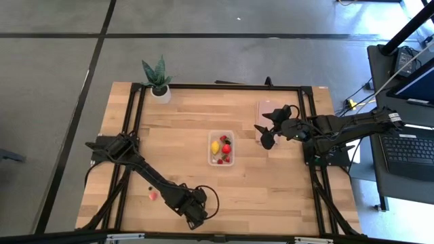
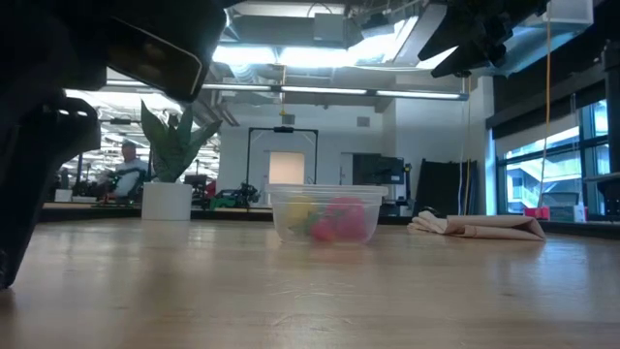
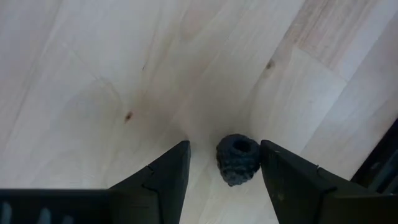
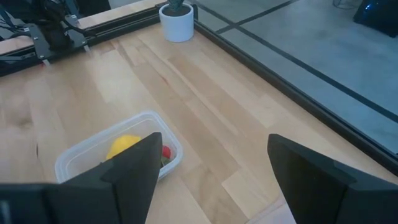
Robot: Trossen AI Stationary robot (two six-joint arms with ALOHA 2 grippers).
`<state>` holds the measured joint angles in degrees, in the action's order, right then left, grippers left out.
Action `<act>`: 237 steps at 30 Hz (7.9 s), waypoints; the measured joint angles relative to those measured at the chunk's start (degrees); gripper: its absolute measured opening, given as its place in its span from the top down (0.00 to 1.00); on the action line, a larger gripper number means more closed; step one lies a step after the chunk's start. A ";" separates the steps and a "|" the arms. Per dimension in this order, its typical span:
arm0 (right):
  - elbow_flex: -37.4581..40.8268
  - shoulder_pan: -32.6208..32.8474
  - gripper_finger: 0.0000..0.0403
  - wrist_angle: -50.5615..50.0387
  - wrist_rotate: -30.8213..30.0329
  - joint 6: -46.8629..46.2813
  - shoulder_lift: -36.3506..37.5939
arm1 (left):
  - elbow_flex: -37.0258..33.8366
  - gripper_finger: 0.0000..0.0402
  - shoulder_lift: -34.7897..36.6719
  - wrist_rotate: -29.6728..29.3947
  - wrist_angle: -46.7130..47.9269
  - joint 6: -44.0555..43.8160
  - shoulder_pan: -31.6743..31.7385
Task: Pick and placing Produce into tupperware
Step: Put the black blackberry into the transparent bin, then put the pink peach into the transparent bin
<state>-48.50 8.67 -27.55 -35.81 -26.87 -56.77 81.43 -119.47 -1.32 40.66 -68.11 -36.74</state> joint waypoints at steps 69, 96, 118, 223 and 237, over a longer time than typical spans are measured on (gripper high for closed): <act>0.01 0.02 0.27 -0.09 0.02 0.15 0.00 | 0.04 0.80 15.31 -3.30 -7.38 39.80 36.56; 0.01 0.92 0.27 -4.12 0.56 -0.04 -0.02 | 0.07 0.62 6.15 -0.70 -8.63 36.76 34.55; 0.01 0.92 0.27 -3.98 1.20 -2.83 -0.02 | 0.13 0.56 33.26 -14.16 13.09 42.71 27.98; 0.01 0.90 0.27 0.55 1.16 -4.18 -0.07 | -10.40 0.81 29.54 -8.68 1.73 22.78 18.89; 0.01 0.90 0.27 -0.58 1.16 -3.96 -0.07 | -9.29 0.79 29.50 -6.57 -12.22 40.72 34.04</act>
<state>-48.49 9.56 -28.13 -34.65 -30.83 -56.84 72.14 -89.97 -7.89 28.44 -27.40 -2.70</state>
